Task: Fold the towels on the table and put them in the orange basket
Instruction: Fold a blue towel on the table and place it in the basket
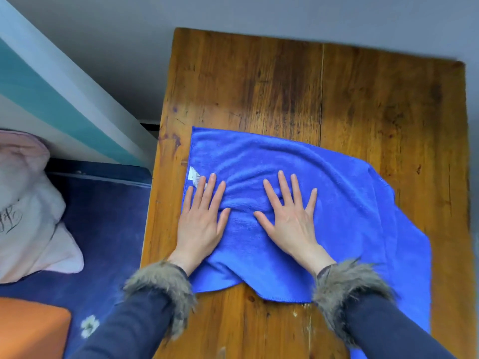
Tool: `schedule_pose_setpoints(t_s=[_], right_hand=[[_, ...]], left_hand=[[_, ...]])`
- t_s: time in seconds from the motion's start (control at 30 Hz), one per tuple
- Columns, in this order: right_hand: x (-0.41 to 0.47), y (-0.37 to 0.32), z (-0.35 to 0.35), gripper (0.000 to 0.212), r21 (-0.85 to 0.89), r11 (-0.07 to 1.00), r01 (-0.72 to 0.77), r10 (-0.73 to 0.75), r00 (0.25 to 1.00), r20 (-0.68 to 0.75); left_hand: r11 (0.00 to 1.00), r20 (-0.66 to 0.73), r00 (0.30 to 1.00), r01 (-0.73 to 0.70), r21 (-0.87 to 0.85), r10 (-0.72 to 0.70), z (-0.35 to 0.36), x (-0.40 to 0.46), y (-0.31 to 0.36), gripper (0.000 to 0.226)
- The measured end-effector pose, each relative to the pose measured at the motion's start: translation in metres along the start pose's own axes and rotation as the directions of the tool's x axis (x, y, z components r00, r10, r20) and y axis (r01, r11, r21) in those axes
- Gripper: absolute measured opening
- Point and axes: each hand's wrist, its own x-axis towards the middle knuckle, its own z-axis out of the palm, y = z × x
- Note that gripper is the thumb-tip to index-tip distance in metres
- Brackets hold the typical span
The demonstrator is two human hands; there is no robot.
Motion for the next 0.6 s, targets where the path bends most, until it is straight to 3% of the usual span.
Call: schedule_pose_setpoints(t_s=[0.3,0.47,0.6], right_hand=[[0.059,-0.009,-0.037,0.071,-0.012,0.990,0.138,-0.135,0.983,0.123],[0.040,-0.014,-0.035,0.057,0.146,0.985,0.089,-0.083,0.995,-0.047],[0.004,0.006,-0.033,0.059,0.203,0.979,-0.022,0.046,0.993,-0.113]], left_hand=[[0.993,-0.012,0.998,-0.060,0.103,0.061,-0.018,0.028,-0.051,0.055],[0.998,-0.008,0.999,0.053,0.025,-0.053,-0.032,0.025,-0.031,0.057],[1.000,0.002,1.000,-0.014,-0.002,0.014,-0.026,0.013,0.016,0.051]])
